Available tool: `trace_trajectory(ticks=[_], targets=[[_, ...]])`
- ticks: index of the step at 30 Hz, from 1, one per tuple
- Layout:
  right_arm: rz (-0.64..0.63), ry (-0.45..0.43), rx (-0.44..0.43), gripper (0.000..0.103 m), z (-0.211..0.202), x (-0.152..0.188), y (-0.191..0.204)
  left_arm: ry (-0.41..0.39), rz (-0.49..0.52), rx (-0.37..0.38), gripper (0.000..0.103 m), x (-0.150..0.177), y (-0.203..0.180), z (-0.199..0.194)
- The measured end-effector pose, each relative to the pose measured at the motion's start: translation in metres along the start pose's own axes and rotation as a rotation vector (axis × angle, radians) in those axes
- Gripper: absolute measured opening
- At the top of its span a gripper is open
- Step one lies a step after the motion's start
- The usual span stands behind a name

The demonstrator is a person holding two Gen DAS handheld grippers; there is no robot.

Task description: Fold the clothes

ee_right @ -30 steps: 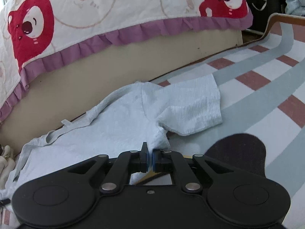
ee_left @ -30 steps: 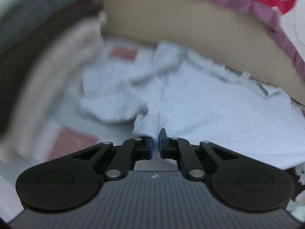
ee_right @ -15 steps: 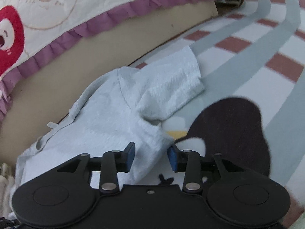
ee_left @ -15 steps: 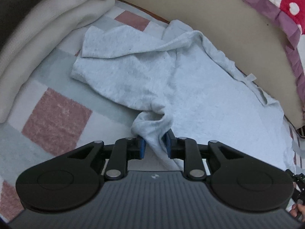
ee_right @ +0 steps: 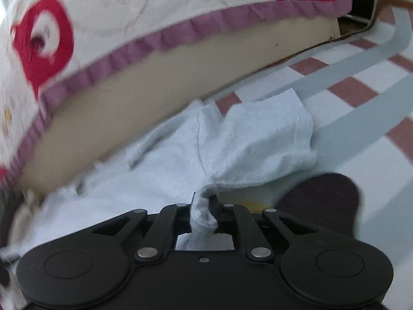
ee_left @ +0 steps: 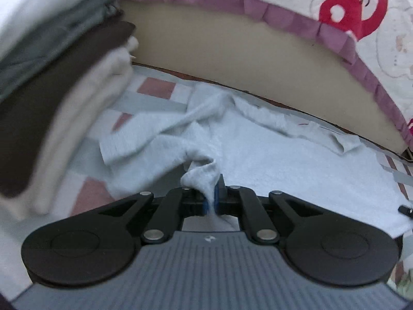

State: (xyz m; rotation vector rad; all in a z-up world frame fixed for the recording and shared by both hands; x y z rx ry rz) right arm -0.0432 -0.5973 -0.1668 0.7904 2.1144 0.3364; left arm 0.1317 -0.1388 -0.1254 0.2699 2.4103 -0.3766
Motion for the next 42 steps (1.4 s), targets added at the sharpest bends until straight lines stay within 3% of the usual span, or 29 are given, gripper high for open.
trace_trajectory(ticks=[4, 7, 11, 15, 20, 23, 28, 33, 37, 40, 42], targets=[[0.021, 0.125, 0.049, 0.006, -0.016, 0.025, -0.005, 0.120, -0.062, -0.008, 0.005, 0.033, 0.021, -0.008], [-0.034, 0.148, 0.069, 0.006, -0.026, 0.042, -0.001, 0.103, -0.060, -0.027, 0.005, 0.040, 0.021, -0.023], [-0.100, 0.120, 0.067, 0.006, -0.040, 0.039, 0.011, 0.062, -0.030, -0.065, 0.005, 0.042, 0.014, -0.044], [-0.141, 0.134, 0.086, 0.006, -0.040, 0.035, 0.013, 0.151, -0.034, -0.092, 0.005, 0.058, 0.021, -0.031], [-0.131, 0.181, 0.124, 0.006, -0.027, 0.053, 0.001, 0.191, -0.069, -0.107, 0.007, 0.064, 0.031, -0.023], [-0.130, 0.188, 0.135, 0.005, -0.028, 0.055, -0.002, 0.215, -0.090, -0.116, 0.015, 0.067, 0.036, -0.018], [-0.201, 0.190, 0.167, 0.006, -0.028, 0.059, 0.002, 0.256, -0.125, -0.131, 0.015, 0.073, 0.046, -0.011], [-0.181, 0.167, 0.174, 0.006, -0.033, 0.060, 0.001, 0.247, -0.125, -0.144, 0.015, 0.074, 0.047, -0.018], [-0.320, 0.145, 0.206, 0.006, -0.042, 0.056, 0.023, 0.318, -0.168, -0.130, 0.015, 0.075, 0.053, -0.018], [-0.293, 0.210, 0.235, 0.010, -0.028, 0.057, 0.011, 0.341, -0.160, -0.142, 0.028, 0.074, 0.055, -0.020], [-0.251, 0.220, 0.313, 0.015, -0.024, 0.061, 0.000, 0.334, -0.129, -0.164, 0.032, 0.073, 0.054, -0.024]])
Point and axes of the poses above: each gripper's, at about its wrist camera, not at the fingertips, and z roughly the way its jaws point, y to its left, x to its underside, the point moved 1 cm from there along z, roughly the way its jaws point, and after that the axes turned 5 degrees about -x, right-handed, at the moved point
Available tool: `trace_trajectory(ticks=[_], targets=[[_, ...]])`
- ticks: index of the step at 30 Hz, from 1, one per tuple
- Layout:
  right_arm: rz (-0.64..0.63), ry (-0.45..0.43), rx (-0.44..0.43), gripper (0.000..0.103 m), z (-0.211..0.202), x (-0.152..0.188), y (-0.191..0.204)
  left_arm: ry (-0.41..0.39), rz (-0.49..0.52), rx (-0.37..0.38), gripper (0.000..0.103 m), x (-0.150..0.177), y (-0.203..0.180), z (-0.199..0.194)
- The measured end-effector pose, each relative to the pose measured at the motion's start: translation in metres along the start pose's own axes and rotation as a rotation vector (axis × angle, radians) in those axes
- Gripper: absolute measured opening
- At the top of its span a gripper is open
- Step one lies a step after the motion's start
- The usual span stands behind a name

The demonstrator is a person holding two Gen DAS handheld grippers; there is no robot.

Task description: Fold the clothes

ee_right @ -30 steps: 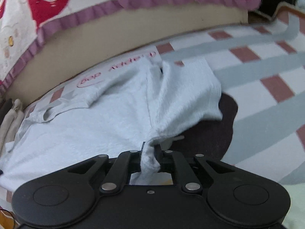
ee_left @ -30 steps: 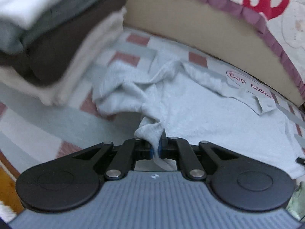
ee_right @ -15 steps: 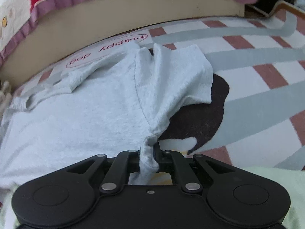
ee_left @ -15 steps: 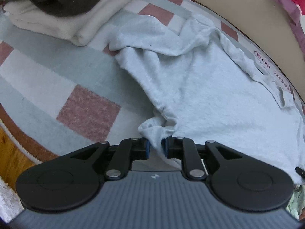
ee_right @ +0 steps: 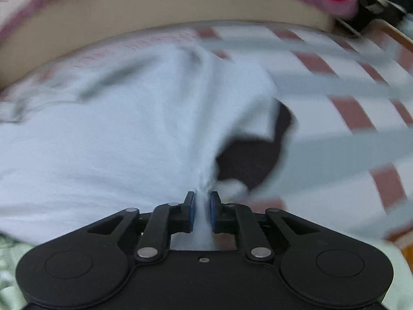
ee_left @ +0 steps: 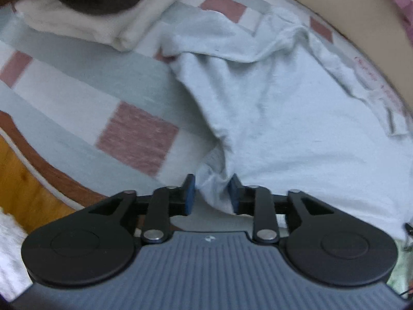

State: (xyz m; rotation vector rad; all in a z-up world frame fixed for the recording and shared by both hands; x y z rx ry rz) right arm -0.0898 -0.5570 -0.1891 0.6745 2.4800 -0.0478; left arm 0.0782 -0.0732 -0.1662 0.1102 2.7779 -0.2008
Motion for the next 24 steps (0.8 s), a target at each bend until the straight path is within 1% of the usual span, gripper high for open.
trace_trajectory(ticks=[3, 4, 5, 7, 8, 9, 12, 14, 15, 17, 19, 20, 21, 23, 24], targets=[[-0.070, 0.007, 0.085, 0.014, -0.006, 0.000, 0.004, -0.017, 0.040, -0.039, 0.034, 0.000, -0.001, -0.006], [-0.076, -0.011, 0.106, 0.015, -0.011, -0.002, 0.003, -0.022, 0.053, -0.052, 0.036, 0.000, -0.001, -0.008], [-0.081, -0.030, 0.126, 0.014, -0.015, -0.004, 0.003, -0.026, 0.055, -0.041, 0.040, -0.001, 0.000, -0.011], [-0.092, -0.068, 0.165, 0.017, -0.025, -0.008, 0.002, -0.054, 0.065, 0.017, 0.043, -0.009, -0.002, -0.021], [-0.091, -0.104, 0.146, 0.025, -0.032, -0.012, 0.002, -0.080, 0.089, 0.034, 0.044, -0.016, -0.006, -0.024], [-0.087, -0.135, 0.105, 0.028, -0.038, -0.018, 0.003, -0.106, 0.114, 0.052, 0.046, -0.024, -0.011, -0.028], [-0.088, -0.207, -0.076, 0.033, -0.044, -0.047, 0.009, -0.184, 0.188, 0.106, 0.052, -0.048, -0.023, -0.038], [-0.094, -0.206, -0.224, 0.037, -0.033, -0.077, 0.018, -0.235, 0.237, 0.142, 0.060, -0.064, -0.031, -0.046], [-0.115, -0.198, -0.270, 0.039, -0.024, -0.094, 0.023, -0.250, 0.261, 0.144, 0.060, -0.076, -0.037, -0.042], [-0.155, -0.182, -0.361, 0.040, -0.007, -0.126, 0.034, -0.262, 0.310, 0.126, 0.060, -0.104, -0.049, -0.026], [-0.216, -0.183, -0.356, 0.043, 0.011, -0.155, 0.047, -0.265, 0.342, 0.115, 0.060, -0.129, -0.059, -0.010], [-0.247, -0.179, -0.340, 0.047, 0.021, -0.167, 0.053, -0.256, 0.339, 0.120, 0.060, -0.135, -0.061, -0.002], [-0.273, -0.171, -0.316, 0.048, 0.031, -0.178, 0.057, -0.248, 0.336, 0.125, 0.060, -0.141, -0.064, 0.006], [-0.282, -0.132, -0.253, 0.048, 0.055, -0.194, 0.058, -0.230, 0.330, 0.134, 0.060, -0.154, -0.068, 0.022], [-0.277, -0.110, -0.247, 0.048, 0.064, -0.200, 0.057, -0.221, 0.327, 0.139, 0.060, -0.160, -0.071, 0.030]])
Point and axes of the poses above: each gripper's, at about its wrist camera, not at the fingertips, and z roughly the way its jaws point, y to its left, x to its underside, the point moved 1 cm from there along z, roughly the way its jaws point, and after that the axes turned 5 degrees about -x, right-handed, at the moved point
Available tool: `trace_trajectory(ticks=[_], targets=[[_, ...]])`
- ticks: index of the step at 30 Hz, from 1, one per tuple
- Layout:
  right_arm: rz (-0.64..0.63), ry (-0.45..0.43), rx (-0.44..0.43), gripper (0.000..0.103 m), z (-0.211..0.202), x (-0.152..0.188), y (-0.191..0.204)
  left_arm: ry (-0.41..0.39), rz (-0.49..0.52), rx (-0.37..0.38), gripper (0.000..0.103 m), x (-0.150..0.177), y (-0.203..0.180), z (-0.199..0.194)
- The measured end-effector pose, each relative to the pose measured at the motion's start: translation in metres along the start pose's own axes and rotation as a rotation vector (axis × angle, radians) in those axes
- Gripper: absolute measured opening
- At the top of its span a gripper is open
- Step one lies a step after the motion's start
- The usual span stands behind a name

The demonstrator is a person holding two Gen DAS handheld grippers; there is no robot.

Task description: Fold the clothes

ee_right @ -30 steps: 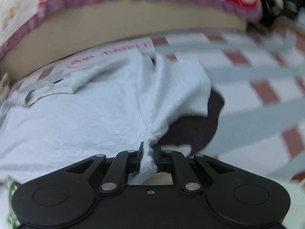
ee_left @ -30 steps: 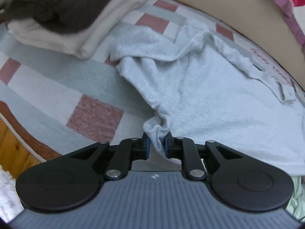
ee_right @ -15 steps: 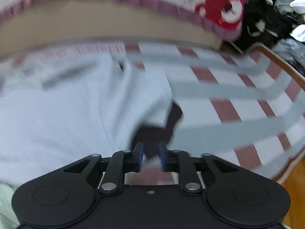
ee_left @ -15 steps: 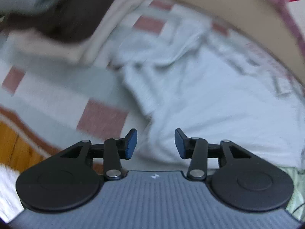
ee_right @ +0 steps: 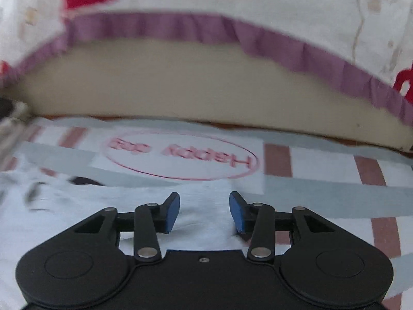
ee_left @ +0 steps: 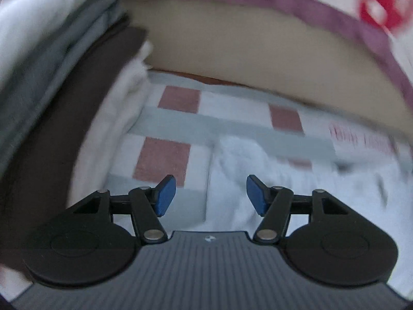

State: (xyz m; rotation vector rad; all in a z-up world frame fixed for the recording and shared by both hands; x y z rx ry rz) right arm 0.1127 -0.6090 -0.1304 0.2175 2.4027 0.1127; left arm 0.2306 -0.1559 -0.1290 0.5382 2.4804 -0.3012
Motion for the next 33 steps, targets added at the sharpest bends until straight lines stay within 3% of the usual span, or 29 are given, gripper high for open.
trace_trajectory(ticks=[4, 6, 11, 14, 15, 17, 19, 20, 21, 22, 23, 29, 33], targets=[[0.069, 0.025, -0.023, 0.049, 0.025, -0.003, -0.021, 0.031, -0.017, 0.023, 0.060, -0.018, 0.003, 0.037], [0.114, 0.030, -0.031, 0.055, 0.033, 0.001, -0.030, 0.047, -0.026, 0.034, 0.060, -0.028, 0.004, 0.056], [0.171, 0.062, -0.067, 0.056, 0.052, 0.008, -0.044, 0.071, -0.040, 0.078, 0.062, -0.047, 0.003, 0.094], [0.193, 0.076, -0.107, 0.057, 0.059, 0.010, -0.043, 0.073, 0.005, 0.049, 0.071, -0.054, -0.003, 0.105], [0.200, 0.079, -0.121, 0.062, 0.061, 0.011, -0.042, 0.077, 0.023, 0.034, 0.071, -0.056, -0.005, 0.108], [0.150, 0.065, -0.094, 0.069, 0.065, 0.012, -0.028, 0.080, 0.056, 0.026, 0.072, -0.058, -0.010, 0.112], [0.067, 0.076, -0.063, 0.069, 0.072, 0.009, -0.012, 0.065, 0.083, 0.045, 0.068, -0.056, -0.015, 0.113], [0.036, 0.077, -0.057, 0.066, 0.075, 0.008, -0.004, 0.042, 0.095, 0.026, 0.048, -0.052, -0.018, 0.113], [0.021, 0.067, -0.048, 0.046, 0.075, 0.006, 0.000, 0.019, 0.108, 0.007, 0.024, -0.048, -0.021, 0.112], [0.005, 0.057, -0.039, 0.032, 0.076, 0.005, 0.003, 0.002, 0.121, -0.012, 0.009, -0.045, -0.024, 0.109], [-0.010, 0.047, -0.031, 0.007, 0.076, 0.004, 0.007, -0.013, 0.136, -0.031, 0.008, -0.042, -0.028, 0.105], [-0.138, -0.081, 0.061, 0.006, 0.056, 0.001, 0.023, -0.160, 0.115, -0.088, 0.007, -0.044, -0.025, 0.072], [-0.171, -0.017, 0.095, 0.005, 0.072, 0.005, 0.017, -0.147, 0.123, -0.135, 0.007, -0.039, -0.022, 0.089]])
Point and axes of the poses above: each gripper's, at about its wrist camera, not at the fingertips, and z roughly the way its jaws point, y to its left, x to its underside, the point moved 1 cm from there along z, roughly the way its jaws point, and after that the axes turned 5 degrees about -x, right-handed, at the moved point
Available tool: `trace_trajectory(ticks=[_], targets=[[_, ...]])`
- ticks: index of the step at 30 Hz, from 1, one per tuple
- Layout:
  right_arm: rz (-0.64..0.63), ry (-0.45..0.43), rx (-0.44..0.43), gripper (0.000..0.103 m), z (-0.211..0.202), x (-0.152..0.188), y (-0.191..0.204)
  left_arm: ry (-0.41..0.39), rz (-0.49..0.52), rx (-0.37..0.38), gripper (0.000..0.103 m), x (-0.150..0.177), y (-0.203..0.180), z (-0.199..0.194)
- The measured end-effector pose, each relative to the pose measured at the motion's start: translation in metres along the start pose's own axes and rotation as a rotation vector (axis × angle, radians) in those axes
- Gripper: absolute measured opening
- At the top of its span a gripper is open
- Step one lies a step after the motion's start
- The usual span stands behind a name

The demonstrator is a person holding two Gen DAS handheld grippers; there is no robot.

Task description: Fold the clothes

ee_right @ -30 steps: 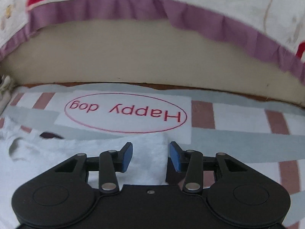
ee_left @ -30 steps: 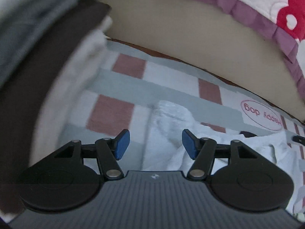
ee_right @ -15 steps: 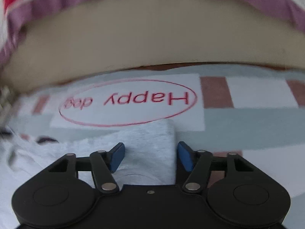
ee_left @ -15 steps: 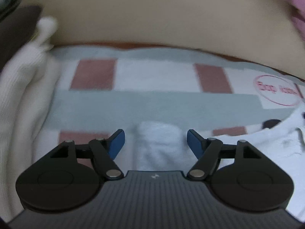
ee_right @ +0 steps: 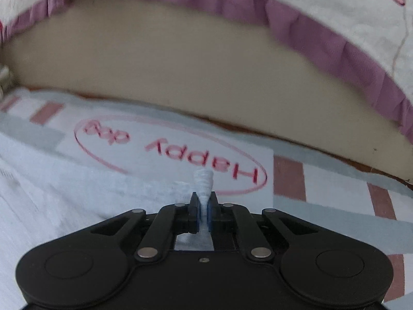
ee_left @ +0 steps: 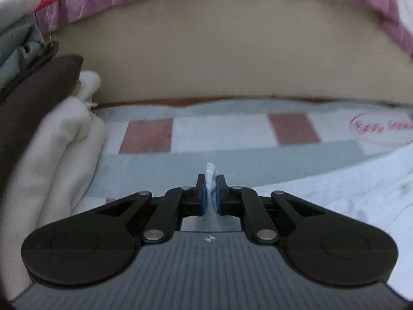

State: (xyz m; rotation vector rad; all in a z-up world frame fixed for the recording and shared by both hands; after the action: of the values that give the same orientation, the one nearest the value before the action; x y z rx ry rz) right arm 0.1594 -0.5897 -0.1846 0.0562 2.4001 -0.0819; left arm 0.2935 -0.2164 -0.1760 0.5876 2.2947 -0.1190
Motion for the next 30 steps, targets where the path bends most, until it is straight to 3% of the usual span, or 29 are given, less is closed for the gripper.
trace_trajectory(ticks=[4, 7, 10, 13, 16, 19, 22, 24, 27, 30], targets=[[-0.009, 0.020, 0.032, 0.005, 0.009, -0.003, 0.005, -0.006, -0.017, -0.021, 0.007, 0.006, 0.000, 0.006], [-0.031, 0.020, 0.060, 0.005, 0.008, -0.009, 0.009, -0.072, 0.042, -0.055, 0.007, -0.001, -0.004, -0.004], [-0.025, -0.042, 0.094, 0.005, -0.003, -0.012, 0.016, -0.119, 0.040, -0.061, 0.006, -0.007, -0.001, -0.018], [-0.003, -0.033, 0.107, 0.005, 0.000, -0.010, 0.014, -0.065, 0.064, -0.087, 0.006, -0.002, 0.000, -0.004], [-0.002, 0.048, 0.265, 0.006, 0.014, -0.006, 0.009, -0.002, 0.038, -0.100, 0.012, 0.003, 0.009, 0.007], [0.088, 0.053, 0.366, 0.015, 0.009, -0.005, 0.000, -0.050, 0.058, -0.032, 0.016, 0.000, 0.016, -0.016], [0.173, -0.018, 0.216, 0.024, -0.018, -0.003, 0.000, -0.073, 0.149, 0.069, 0.016, -0.003, 0.011, -0.042], [0.174, -0.064, 0.135, 0.039, -0.037, 0.000, 0.011, -0.045, 0.194, 0.144, 0.016, -0.001, -0.001, -0.059], [0.178, -0.105, 0.017, 0.041, -0.061, 0.007, 0.027, -0.020, 0.235, 0.241, 0.016, 0.007, -0.019, -0.082], [0.159, -0.082, -0.054, 0.045, -0.067, 0.018, 0.043, 0.036, 0.289, 0.317, 0.018, 0.019, -0.040, -0.083]])
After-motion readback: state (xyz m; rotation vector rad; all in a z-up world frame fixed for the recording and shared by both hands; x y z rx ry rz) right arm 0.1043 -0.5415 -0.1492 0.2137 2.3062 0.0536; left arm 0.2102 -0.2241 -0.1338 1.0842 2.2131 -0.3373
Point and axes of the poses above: each gripper's, at about its wrist camera, not at the fingertips, and z roughly the way its jaws point, y to its left, x to its underside, the point moved 1 cm from there along z, roughly the way its jaws point, and after that the axes turned 5 degrees about -x, right-handed, at the moved point
